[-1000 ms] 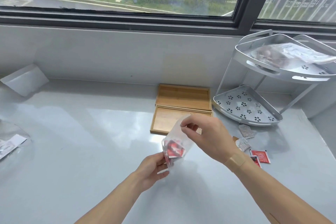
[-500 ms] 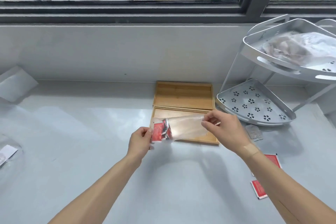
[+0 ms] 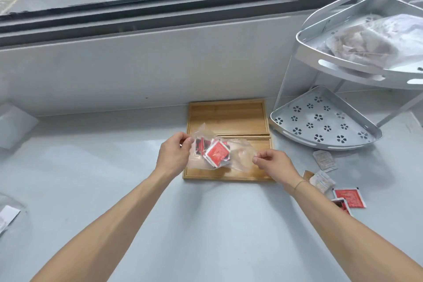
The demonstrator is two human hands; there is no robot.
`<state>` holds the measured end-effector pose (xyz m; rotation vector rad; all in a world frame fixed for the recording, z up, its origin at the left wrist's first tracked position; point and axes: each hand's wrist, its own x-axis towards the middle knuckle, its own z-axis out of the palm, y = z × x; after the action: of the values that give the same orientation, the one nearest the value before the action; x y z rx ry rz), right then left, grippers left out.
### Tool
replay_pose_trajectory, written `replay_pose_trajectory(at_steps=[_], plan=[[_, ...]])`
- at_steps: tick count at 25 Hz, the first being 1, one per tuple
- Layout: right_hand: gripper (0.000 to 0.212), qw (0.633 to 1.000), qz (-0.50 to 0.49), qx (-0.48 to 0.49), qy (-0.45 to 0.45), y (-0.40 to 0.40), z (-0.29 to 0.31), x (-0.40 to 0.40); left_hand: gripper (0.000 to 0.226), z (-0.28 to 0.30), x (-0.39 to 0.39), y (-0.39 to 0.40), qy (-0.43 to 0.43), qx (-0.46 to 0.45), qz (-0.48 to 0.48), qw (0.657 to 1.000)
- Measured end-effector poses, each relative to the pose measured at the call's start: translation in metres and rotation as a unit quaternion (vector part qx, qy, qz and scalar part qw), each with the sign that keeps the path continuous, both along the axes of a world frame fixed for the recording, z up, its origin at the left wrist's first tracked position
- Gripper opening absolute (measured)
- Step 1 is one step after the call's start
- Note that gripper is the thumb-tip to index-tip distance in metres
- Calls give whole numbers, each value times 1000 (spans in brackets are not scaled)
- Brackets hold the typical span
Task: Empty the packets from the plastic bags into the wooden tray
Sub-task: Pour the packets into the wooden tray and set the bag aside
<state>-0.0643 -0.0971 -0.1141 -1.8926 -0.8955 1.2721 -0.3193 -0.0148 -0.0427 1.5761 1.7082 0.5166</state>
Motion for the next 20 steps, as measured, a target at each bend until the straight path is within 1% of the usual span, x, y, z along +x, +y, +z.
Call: replay_pose_trajectory(at_steps=[4, 8, 12, 14, 20], plan=[[17, 999, -11, -19, 38, 6, -8, -11, 17, 17, 2, 9, 6, 17, -10, 1000], [9, 995, -4, -21, 99, 14, -3, -29, 19, 42, 4, 13, 28, 51, -34, 998], [7, 986, -36, -29, 162, 20, 2, -42, 17, 66, 5, 22, 37, 67, -49, 996], [7, 979, -47, -29, 198, 23, 2, -49, 16, 78, 9, 28, 56, 78, -67, 993], [5, 969, -50, -33, 239, 25, 0, -65, 15, 100, 22, 34, 104, 125, -119, 980]])
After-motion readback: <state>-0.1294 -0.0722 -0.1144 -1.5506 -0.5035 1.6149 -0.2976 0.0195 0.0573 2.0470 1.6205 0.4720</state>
